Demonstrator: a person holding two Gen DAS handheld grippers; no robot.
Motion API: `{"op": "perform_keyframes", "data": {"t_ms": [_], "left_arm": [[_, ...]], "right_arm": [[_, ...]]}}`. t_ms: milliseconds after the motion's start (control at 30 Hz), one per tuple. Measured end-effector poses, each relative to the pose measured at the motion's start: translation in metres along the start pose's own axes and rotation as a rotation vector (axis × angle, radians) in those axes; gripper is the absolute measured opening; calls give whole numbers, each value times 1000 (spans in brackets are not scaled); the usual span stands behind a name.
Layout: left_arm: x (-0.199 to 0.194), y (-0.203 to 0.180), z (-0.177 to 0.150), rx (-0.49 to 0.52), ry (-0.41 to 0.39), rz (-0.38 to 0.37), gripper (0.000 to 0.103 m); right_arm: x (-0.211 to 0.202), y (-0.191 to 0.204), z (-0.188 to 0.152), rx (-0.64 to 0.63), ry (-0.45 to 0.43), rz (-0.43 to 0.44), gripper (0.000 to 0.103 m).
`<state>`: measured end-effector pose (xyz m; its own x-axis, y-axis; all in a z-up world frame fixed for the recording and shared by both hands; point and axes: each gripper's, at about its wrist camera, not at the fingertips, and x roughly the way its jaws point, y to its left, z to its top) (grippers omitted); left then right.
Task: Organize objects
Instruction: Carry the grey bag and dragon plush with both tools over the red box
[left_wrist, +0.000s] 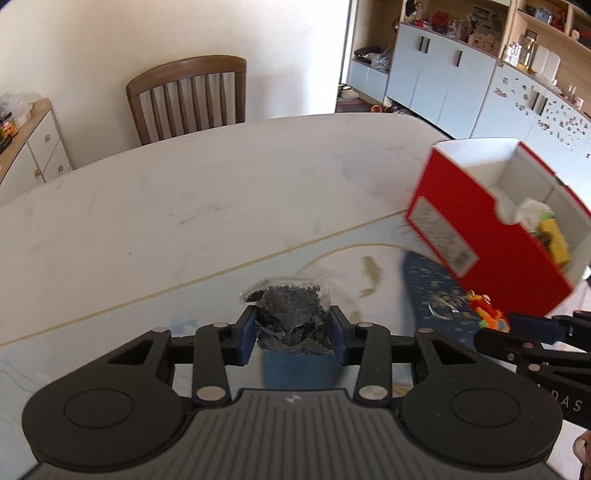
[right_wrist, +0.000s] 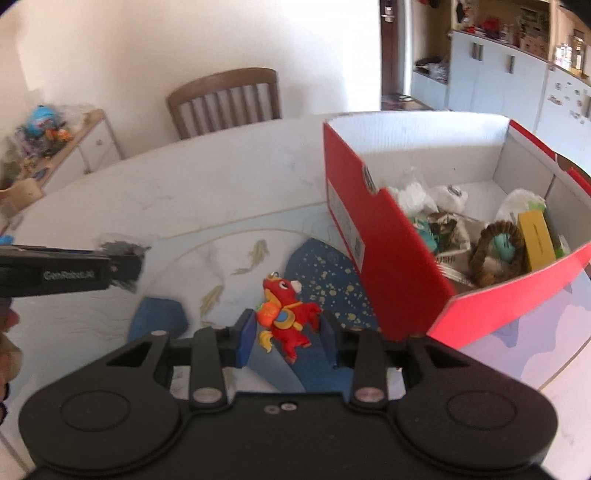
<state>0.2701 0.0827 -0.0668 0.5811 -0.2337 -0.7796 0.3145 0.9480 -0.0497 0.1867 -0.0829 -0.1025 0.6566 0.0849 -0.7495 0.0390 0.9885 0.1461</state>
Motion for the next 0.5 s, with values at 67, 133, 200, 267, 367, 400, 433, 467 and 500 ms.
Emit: {"op": "perform_keyframes", "data": {"t_ms": [67,133,200,267,367,400,433,467,500], "left_arm": [[-10,-9,1,5,-3,-11,40],[-20,-19,1,9,-4,-21,40],[-28,-29,2,13,-5,-29,40],[-36,-39,3,17,-3,-34,40],[-47,-56,5,24,-2,-44,40],[-51,-62,6,27,-3,-46,40],[-55,-68,8,29,-6,-50,40],[-58,-74,9,31,-10,-55,40],[-61,-81,11,33,-15,-59,40]], "right_arm": [[-11,-5,3,-5,1,26,36],[-23,-10,6,-10,-3,45,36],[-35,-16,10,-16,-12,59,36],[-46,-23,14,-27,-18,73,36],[-62,-33,19,-47,-31,91,36],[-67,-37,21,-53,-38,94,36],[-72,-41,23,-60,-45,96,36],[-77,-45,25,-62,-52,98,36],[-81,-49,28,-63,-58,101,36]]}}
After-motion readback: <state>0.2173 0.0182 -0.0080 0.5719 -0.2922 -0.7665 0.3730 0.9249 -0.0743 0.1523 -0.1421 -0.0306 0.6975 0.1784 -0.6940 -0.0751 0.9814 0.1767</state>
